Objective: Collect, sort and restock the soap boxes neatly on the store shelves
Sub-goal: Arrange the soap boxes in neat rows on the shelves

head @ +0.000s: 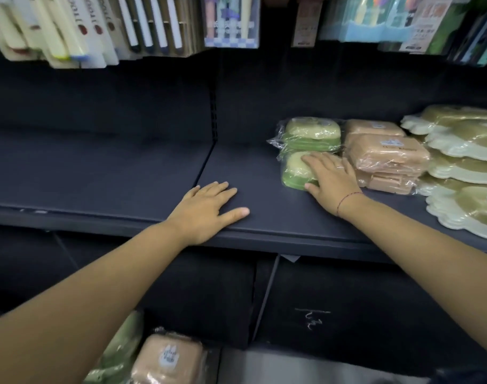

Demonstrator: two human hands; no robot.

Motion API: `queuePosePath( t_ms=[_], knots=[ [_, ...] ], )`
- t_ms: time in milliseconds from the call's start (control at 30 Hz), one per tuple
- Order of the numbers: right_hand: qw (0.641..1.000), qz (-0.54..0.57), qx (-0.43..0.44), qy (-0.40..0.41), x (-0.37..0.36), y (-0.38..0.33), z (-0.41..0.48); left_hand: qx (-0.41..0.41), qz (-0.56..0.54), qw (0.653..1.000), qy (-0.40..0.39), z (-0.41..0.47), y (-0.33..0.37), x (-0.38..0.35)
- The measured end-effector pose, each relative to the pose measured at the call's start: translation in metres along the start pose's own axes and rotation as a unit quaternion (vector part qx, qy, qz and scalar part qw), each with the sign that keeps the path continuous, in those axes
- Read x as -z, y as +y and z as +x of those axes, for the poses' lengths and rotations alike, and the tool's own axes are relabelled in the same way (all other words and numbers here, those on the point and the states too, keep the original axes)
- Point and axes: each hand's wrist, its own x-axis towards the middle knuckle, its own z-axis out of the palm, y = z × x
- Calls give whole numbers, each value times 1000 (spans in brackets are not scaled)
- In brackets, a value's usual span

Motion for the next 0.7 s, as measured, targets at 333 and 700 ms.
queuePosePath(
  t_ms=[333, 700],
  knots=[
    [926, 222, 285, -110, -65, -167, -164, -143, 53, 967, 203, -160, -109, -42],
    [941, 168, 24, -292, -221, -235, -218, 108, 96, 960, -241, -179, -205, -107]
  ],
)
